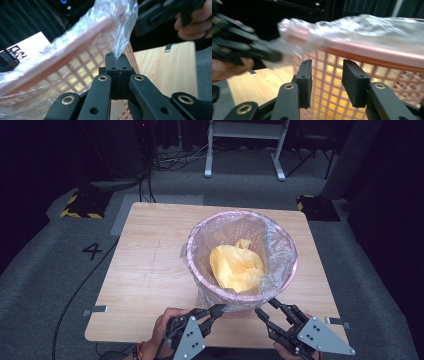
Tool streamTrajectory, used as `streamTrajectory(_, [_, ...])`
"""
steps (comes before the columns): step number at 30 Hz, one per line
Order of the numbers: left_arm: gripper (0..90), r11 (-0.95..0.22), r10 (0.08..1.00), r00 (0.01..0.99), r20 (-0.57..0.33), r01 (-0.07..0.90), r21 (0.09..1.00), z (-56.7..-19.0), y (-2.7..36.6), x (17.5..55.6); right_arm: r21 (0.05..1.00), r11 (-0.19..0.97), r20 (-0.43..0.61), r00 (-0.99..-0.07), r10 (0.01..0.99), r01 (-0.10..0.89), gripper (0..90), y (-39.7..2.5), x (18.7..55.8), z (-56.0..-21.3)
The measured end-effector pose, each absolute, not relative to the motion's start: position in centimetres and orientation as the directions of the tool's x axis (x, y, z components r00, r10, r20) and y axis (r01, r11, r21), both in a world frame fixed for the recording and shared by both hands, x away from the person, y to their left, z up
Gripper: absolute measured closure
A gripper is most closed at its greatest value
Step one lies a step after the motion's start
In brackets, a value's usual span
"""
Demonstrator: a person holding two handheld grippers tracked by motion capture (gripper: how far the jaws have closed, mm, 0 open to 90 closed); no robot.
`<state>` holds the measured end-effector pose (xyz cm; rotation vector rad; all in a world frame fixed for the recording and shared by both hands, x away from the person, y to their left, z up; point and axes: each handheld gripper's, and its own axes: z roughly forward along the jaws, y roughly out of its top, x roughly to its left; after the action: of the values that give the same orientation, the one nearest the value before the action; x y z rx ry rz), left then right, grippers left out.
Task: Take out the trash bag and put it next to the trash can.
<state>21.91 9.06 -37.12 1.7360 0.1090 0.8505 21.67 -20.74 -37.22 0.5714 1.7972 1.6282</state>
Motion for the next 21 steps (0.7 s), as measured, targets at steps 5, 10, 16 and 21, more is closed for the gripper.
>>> streamTrajectory(5, [90.0, -0.262, 0.521, 0.738, 0.429, -0.340, 0.903, -36.2, 11.4, 21.7, 0.987, 0.133, -0.156, -0.689, 0.707, -0.087, 59.1, -21.0, 21.9, -37.5])
streamTrajectory(10, [90.0, -0.220, 0.575, 0.719, 0.392, -0.326, 0.920, -35.1, 13.5, 21.9, 0.989, 0.132, -0.148, -0.660, 0.737, -0.074, 59.6, -21.1, 22.2, -37.6])
streamTrajectory(16, [90.0, -0.213, 0.621, 0.732, 0.278, -0.184, 0.960, -36.0, 16.5, 24.2, 0.991, 0.123, -0.131, -0.653, 0.746, -0.059, 58.5, -20.9, 22.8, -37.8])
streamTrajectory(21, [90.0, -0.259, 0.607, 0.762, 0.226, -0.079, 0.963, -38.3, 17.0, 26.5, 0.992, 0.116, -0.120, -0.665, 0.737, -0.050, 58.2, -20.7, 23.2, -37.9])
